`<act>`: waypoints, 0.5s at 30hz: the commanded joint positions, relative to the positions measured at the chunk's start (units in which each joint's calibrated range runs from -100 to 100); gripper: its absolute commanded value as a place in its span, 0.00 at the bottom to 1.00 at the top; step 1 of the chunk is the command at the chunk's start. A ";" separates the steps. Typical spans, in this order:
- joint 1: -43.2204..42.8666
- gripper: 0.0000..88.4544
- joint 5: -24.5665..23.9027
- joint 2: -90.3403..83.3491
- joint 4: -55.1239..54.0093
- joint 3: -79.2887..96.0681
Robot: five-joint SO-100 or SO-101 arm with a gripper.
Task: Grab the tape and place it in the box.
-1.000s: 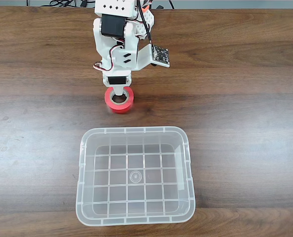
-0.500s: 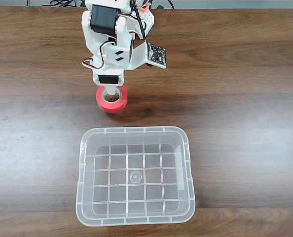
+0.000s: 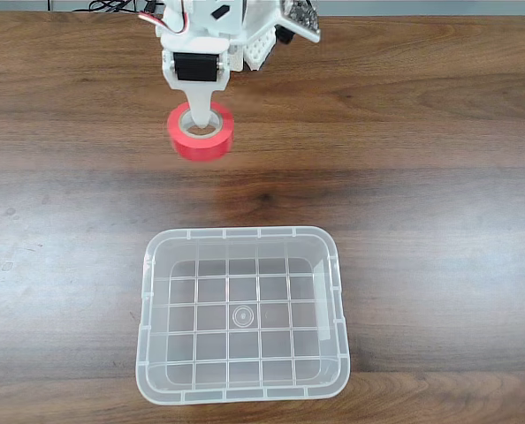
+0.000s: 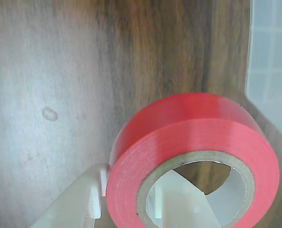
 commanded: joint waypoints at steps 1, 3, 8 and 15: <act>-2.61 0.02 0.03 -7.13 1.39 -5.22; -2.83 0.02 -0.02 -7.37 1.39 -5.13; -2.83 0.03 -0.02 -7.37 0.62 -5.40; -6.20 0.03 -0.18 -5.60 -3.92 -9.08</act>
